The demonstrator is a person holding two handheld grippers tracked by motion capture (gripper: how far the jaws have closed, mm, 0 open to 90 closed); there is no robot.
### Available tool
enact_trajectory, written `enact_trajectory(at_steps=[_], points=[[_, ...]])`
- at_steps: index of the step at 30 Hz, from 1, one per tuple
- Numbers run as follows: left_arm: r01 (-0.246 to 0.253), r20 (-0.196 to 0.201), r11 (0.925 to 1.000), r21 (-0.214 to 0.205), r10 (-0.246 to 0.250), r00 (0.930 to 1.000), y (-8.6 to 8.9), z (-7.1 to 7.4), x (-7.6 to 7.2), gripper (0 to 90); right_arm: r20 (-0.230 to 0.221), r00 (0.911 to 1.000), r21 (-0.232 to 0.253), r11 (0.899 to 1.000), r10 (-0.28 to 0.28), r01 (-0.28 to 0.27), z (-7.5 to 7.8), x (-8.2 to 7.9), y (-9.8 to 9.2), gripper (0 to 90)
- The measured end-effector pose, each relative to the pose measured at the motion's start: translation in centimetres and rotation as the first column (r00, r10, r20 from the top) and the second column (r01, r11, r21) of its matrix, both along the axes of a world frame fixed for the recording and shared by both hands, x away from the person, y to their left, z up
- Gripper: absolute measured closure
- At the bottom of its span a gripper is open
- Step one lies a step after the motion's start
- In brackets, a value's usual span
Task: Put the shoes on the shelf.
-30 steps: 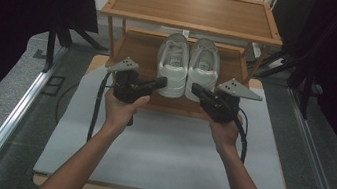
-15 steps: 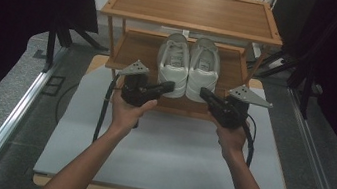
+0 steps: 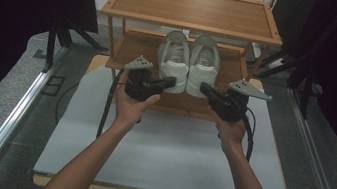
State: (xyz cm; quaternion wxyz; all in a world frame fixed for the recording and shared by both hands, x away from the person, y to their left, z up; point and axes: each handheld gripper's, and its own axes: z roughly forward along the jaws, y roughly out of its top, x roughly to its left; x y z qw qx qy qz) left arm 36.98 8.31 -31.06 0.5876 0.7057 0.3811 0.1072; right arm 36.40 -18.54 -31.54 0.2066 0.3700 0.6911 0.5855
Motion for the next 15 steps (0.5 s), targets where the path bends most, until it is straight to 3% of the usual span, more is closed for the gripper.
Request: enact_trajectory(at_steps=[4, 6, 9, 15], points=[[0.005, -0.009, 1.0, -0.005, -0.005, 0.9999, 0.12, 0.05, 0.33, 90.0, -0.006, 1.0, 0.02, 1.0, 0.003, -0.002, -0.11, 0.27, 0.04, 89.7], [0.0, -0.017, 0.9999, 0.016, 0.0, 0.9998, 0.11, -0.04, 0.55, 90.0, -0.009, 0.9999, 0.028, 1.0, 0.007, -0.007, -0.11, 0.4, 0.01, 89.6], [0.006, -0.03, 0.9999, -0.013, -0.006, 0.9995, 0.28, -0.16, 0.66, 90.0, -0.014, 0.9999, 0.04, 0.999, 0.01, -0.01, -0.16, 0.6, 0.04, 89.6], [0.009, -0.025, 1.0, -0.002, -0.009, 0.9997, 0.24, -0.04, 0.8, 90.0, -0.016, 0.9998, 0.051, 0.999, 0.013, -0.012, -0.21, 0.86, 0.04, 89.6]])
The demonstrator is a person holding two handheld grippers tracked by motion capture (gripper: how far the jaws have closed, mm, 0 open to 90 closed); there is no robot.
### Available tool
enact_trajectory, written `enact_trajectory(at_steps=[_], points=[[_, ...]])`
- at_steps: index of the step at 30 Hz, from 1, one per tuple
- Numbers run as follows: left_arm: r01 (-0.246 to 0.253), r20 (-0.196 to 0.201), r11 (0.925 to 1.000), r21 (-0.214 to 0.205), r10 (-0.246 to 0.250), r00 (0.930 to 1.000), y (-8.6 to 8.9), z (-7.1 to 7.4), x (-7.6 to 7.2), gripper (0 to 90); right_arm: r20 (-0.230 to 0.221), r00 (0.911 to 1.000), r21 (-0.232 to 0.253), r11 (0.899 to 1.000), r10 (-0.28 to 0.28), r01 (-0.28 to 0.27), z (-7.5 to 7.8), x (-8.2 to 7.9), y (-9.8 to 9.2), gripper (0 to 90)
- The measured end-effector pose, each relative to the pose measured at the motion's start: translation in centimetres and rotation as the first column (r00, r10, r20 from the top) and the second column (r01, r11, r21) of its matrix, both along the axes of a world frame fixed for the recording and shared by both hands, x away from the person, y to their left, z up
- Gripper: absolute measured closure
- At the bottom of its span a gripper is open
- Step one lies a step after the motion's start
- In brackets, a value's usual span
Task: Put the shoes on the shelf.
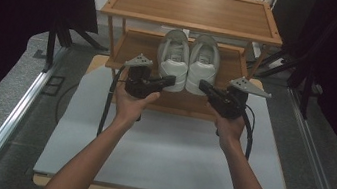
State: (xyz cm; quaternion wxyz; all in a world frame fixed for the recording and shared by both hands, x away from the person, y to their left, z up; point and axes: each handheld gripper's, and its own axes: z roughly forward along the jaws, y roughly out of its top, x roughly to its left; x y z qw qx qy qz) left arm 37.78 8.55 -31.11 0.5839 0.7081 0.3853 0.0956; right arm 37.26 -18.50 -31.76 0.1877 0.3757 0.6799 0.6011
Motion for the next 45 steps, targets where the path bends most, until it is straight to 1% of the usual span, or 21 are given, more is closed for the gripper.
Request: enact_trajectory(at_steps=[2, 3, 7, 12, 15, 17, 20, 22, 23, 25, 28, 31, 33, 35, 37, 39, 42, 45], points=[[-0.004, 0.006, 0.9999, 0.016, 0.004, 1.0, 0.1, 0.0, 0.2, 90.0, -0.003, 1.0, 0.001, 1.0, 0.0, 0.0, 0.0, 0.0, 0.0, 89.6], [-0.004, 0.002, 0.9999, 0.016, 0.004, 1.0, 0.2, 0.0, 0.3, 90.0, -0.001, 1.0, -0.004, 1.0, 0.001, -0.001, 0.0, 0.1, 0.1, 89.6], [-0.004, -0.016, 1.0, -0.008, 0.004, 0.9999, 0.3, 0.0, 0.6, 90.0, -0.002, 1.0, -0.004, 1.0, 0.001, -0.001, 0.0, 0.3, 0.3, 89.6], [-0.004, -0.019, 0.9999, -0.01, 0.004, 0.9998, 0.4, 0.0, 0.7, 90.0, -0.003, 0.9999, 0.007, 1.0, 0.015, -0.015, -0.1, 0.7, 0.2, 89.6], [0.002, -0.027, 0.9999, -0.014, -0.003, 0.9996, 0.4, 0.0, 0.7, 90.0, -0.013, 0.9999, 0.021, 1.0, 0.009, -0.009, -0.1, 0.7, 0.3, 89.5], [0.004, -0.028, 0.9997, -0.024, -0.005, 0.9996, 0.5, -0.1, 0.7, 90.0, -0.008, 1.0, 0.013, 1.0, 0.003, -0.003, -0.2, 0.5, 0.3, 89.2], [0.006, -0.026, 0.9997, -0.023, -0.007, 0.9996, 0.5, -0.1, 0.8, 90.0, -0.018, 0.9997, 0.038, 0.999, 0.017, -0.016, -0.3, 0.6, 0.1, 87.1], [0.01, -0.021, 0.9998, -0.015, -0.01, 0.9997, 0.5, -0.1, 0.8, 90.0, -0.02, 0.9996, 0.051, 0.999, 0.019, -0.018, -0.4, 0.6, 0.1, 85.4], [0.013, -0.021, 0.9998, -0.014, -0.014, 0.9997, 0.5, -0.1, 0.9, 90.0, -0.021, 0.9996, 0.049, 0.999, 0.019, -0.017, -0.4, 0.5, 0.1, 84.8], [0.021, -0.028, 0.9995, -0.024, -0.022, 0.9994, 0.5, -0.1, 1.0, 90.0, -0.022, 0.9997, 0.063, 0.998, 0.013, -0.012, -0.4, 0.5, 0.2, 83.9], [0.032, -0.028, 0.9993, -0.018, -0.033, 0.9991, 0.6, 0.0, 1.1, 90.0, -0.036, 0.9991, 0.076, 0.997, 0.024, -0.022, -0.4, 0.6, 0.1, 83.4], [0.044, -0.036, 0.9984, -0.036, -0.045, 0.9983, 0.7, -0.2, 1.2, 90.0, -0.039, 0.9989, 0.078, 0.997, 0.027, -0.023, -0.3, 0.6, 0.1, 81.9], [0.043, -0.023, 0.9986, -0.03, -0.044, 0.9988, 0.7, -0.2, 1.1, 90.0, -0.043, 0.9986, 0.07, 0.997, 0.03, -0.027, -0.3, 0.5, 0.1, 80.6], [0.051, -0.012, 0.998, -0.038, -0.052, 0.9986, 0.7, -0.4, 0.9, 87.1, -0.041, 0.9988, 0.064, 0.998, 0.028, -0.026, -0.2, 0.3, 0.2, 78.6], [0.053, -0.007, 0.997, -0.056, -0.053, 0.9986, 0.9, -0.6, 0.7, 82.5, -0.04, 0.999, 0.056, 0.998, 0.023, -0.02, -0.2, 0.1, 0.3, 75.9], [0.059, 0.004, 0.9957, -0.072, -0.059, 0.9982, 1.2, -0.6, 0.4, 78.7, -0.028, 0.9994, 0.059, 0.998, 0.018, -0.017, -0.3, -0.2, 0.3, 73.1], [0.067, 0.011, 0.9921, -0.106, -0.066, 0.9978, 2.0, -0.6, -0.1, 68.4, -0.012, 0.9998, 0.064, 0.998, 0.016, -0.015, -0.6, -0.7, 0.1, 68.6], [0.067, 0.018, 0.9903, -0.121, -0.066, 0.9977, 2.7, -0.7, -0.8, 61.2, 0.008, 0.9998, 0.067, 0.998, 0.016, -0.017, -0.9, -1.3, -0.4, 63.9]])
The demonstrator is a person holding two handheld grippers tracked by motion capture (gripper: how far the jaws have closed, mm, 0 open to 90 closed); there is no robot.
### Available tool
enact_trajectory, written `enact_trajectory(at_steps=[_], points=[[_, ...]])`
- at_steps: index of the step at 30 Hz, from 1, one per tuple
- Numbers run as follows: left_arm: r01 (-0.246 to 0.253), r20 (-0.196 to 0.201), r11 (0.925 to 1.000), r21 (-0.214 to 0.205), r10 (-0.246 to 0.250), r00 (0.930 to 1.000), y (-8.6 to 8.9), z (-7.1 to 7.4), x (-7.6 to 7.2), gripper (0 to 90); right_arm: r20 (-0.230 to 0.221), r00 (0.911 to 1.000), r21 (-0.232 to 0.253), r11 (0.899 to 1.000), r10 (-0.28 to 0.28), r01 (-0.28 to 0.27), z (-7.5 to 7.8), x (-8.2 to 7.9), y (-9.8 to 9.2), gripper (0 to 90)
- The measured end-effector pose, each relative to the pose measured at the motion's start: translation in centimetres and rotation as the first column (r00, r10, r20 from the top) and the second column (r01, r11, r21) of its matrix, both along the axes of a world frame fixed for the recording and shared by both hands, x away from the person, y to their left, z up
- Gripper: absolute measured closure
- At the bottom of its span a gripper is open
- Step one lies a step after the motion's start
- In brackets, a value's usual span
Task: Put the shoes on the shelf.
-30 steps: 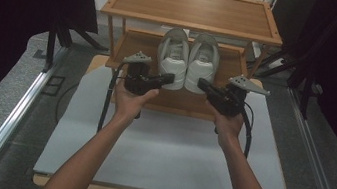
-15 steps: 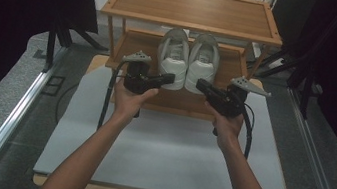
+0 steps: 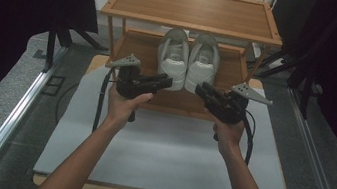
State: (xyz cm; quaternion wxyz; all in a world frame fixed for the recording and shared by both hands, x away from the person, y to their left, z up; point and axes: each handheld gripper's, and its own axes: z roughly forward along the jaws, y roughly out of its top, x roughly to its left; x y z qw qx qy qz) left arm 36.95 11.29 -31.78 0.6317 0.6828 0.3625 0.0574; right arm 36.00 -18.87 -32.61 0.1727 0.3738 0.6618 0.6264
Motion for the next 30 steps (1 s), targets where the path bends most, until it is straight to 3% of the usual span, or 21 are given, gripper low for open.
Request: enact_trajectory(at_steps=[5, 11, 17, 23, 30], points=[[-0.013, 0.034, 0.9998, -0.014, 0.013, 0.9993, 1.1, -0.4, -1.8, 54.2, 0.033, 0.9994, 0.02, 1.0, -0.007, 0.007, -0.6, -1.4, -0.9, 56.8], [-0.013, 0.064, 0.9999, 0.007, 0.013, 0.9979, 1.8, -1.1, -4.4, 48.8, 0.057, 0.9982, 0.014, 1.0, -0.016, 0.015, -1.6, -4.1, -2.4, 49.9], [-0.042, 0.069, 0.9985, 0.037, 0.039, 0.9969, 2.9, -2.4, -6.8, 46.0, 0.06, 0.9978, 0.007, 1.0, -0.028, 0.027, -3.0, -6.6, -4.3, 46.4], [-0.067, 0.051, 0.9969, 0.042, 0.065, 0.9966, 4.4, -4.0, -8.9, 42.7, 0.024, 0.9989, 0.006, 0.999, -0.041, 0.041, -5.1, -8.4, -6.5, 44.1], [-0.096, 0.025, 0.9937, 0.058, 0.095, 0.9952, 6.0, -6.5, -10.4, 41.0, -0.026, 0.9977, 0.031, 0.997, -0.063, 0.064, -7.9, -9.0, -8.1, 43.6]])
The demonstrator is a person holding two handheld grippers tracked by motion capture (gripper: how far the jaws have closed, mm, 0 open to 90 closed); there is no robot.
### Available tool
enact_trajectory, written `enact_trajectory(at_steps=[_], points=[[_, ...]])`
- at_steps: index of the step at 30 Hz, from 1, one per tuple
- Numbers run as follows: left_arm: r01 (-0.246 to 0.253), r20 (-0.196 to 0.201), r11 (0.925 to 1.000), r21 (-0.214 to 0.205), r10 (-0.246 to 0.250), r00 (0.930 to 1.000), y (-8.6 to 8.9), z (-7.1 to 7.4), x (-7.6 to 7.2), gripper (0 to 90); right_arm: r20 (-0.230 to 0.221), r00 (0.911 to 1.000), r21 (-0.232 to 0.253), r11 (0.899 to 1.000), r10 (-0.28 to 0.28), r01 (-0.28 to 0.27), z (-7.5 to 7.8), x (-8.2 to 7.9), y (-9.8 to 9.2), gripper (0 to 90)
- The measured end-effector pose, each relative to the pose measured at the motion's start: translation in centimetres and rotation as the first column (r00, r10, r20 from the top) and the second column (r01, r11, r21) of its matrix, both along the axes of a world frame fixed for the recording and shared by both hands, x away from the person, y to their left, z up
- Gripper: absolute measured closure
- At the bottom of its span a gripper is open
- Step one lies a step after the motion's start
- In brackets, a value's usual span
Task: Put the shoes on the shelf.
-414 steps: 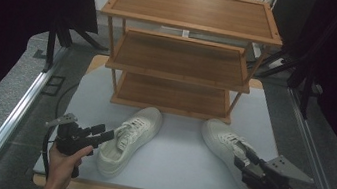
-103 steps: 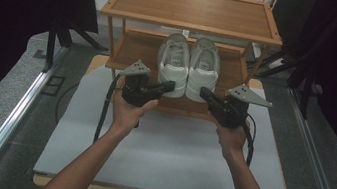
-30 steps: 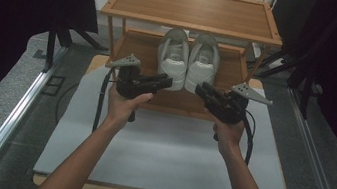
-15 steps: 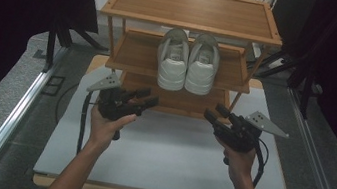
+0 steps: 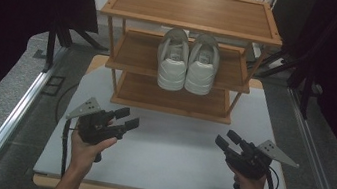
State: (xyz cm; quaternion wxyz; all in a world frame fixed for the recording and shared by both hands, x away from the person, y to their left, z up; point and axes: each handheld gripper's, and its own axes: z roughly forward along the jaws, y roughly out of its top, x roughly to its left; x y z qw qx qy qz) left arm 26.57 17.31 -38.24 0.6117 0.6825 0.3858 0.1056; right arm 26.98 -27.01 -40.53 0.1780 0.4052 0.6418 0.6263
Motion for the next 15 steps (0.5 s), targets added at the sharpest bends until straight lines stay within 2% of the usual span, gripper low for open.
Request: enact_trajectory(at_steps=[2, 5, 8, 10, 15], points=[[-0.007, -0.008, 1.0, -0.006, 0.007, 0.9999, 0.4, -0.7, -0.2, 40.7, -0.018, 0.9998, -0.012, 1.0, 0.002, -0.002, -0.3, 0.2, -0.1, 43.2], [-0.013, -0.038, 0.9999, -0.01, 0.013, 0.9992, 0.9, -1.4, 0.0, 40.5, -0.014, 0.9999, -0.007, 1.0, -0.007, 0.007, -0.5, 0.1, -0.2, 43.4], [-0.031, -0.034, 0.9993, -0.022, 0.031, 0.999, 1.4, -1.6, 0.0, 40.3, -0.021, 0.9997, -0.002, 1.0, -0.012, 0.012, -0.9, 0.2, -0.2, 43.2], [-0.033, -0.038, 0.9994, -0.013, 0.032, 0.9988, 1.3, -1.8, -0.1, 40.2, -0.023, 0.9997, -0.007, 1.0, -0.012, 0.012, -1.1, 0.2, -0.2, 42.8], [-0.038, -0.062, 0.9992, -0.009, 0.038, 0.9973, 1.4, -2.6, -0.1, 39.6, -0.034, 0.9992, 0.002, 1.0, -0.023, 0.023, -1.6, 0.3, -1.0, 42.5]])
